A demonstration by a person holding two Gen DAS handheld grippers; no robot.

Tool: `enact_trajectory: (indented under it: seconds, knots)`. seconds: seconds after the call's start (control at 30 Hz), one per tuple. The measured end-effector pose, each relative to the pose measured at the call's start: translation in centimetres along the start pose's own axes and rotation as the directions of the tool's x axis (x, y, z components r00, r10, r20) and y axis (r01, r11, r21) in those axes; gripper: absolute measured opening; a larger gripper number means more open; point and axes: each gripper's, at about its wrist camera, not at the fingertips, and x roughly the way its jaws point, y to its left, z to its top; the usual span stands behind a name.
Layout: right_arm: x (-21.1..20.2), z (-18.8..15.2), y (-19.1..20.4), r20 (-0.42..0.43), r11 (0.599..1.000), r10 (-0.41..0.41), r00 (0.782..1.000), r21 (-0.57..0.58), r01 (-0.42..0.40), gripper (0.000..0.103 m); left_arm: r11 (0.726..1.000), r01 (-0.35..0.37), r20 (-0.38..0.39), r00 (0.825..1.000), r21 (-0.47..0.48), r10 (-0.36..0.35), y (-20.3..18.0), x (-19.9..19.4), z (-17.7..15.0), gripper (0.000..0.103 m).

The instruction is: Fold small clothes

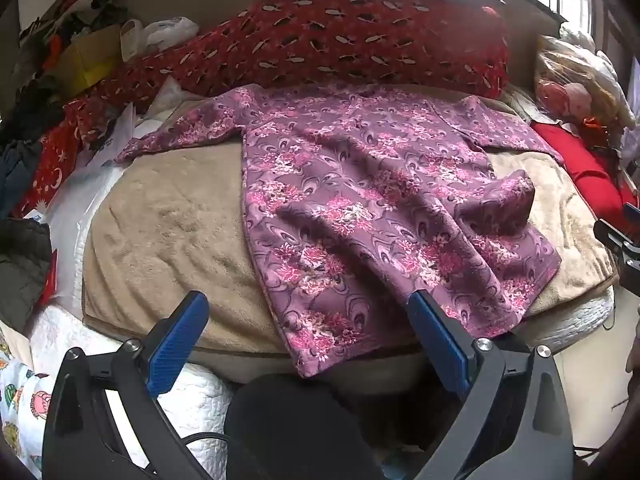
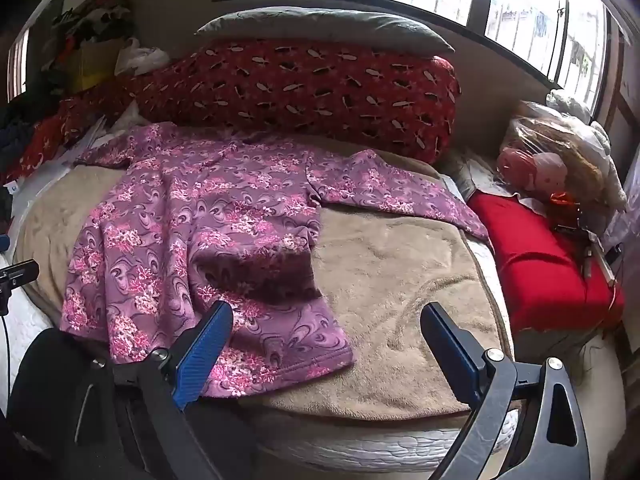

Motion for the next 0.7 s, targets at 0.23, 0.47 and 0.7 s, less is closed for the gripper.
enact_trajectory:
  seconds: [0.23, 0.47, 0.7]
  knots:
    - [-0.2, 0.2, -0.4, 0.006, 1.000, 0.009, 1.000, 0.020, -0.009, 0.096, 1.000, 0.009, -0.017, 1.000, 0.005, -0.009, -0.2, -0.4, 0.5, 0.101]
    - [-0.5, 0.2, -0.4, 0.019, 0.999, 0.016, 1.000, 0.030, -0.017, 0.096, 0.999, 0.033, -0.002, 0.999, -0.004, -0.033, -0.7, -0.6, 0.0, 0.101]
    - [-1.0, 0.1, -0.8, 0.032, 0.999, 0.020, 0.999, 0.042, -0.021, 0.096, 1.000, 0.031, -0.003, 1.000, 0.001, -0.031, -1.0, -0.9, -0.1, 0.101]
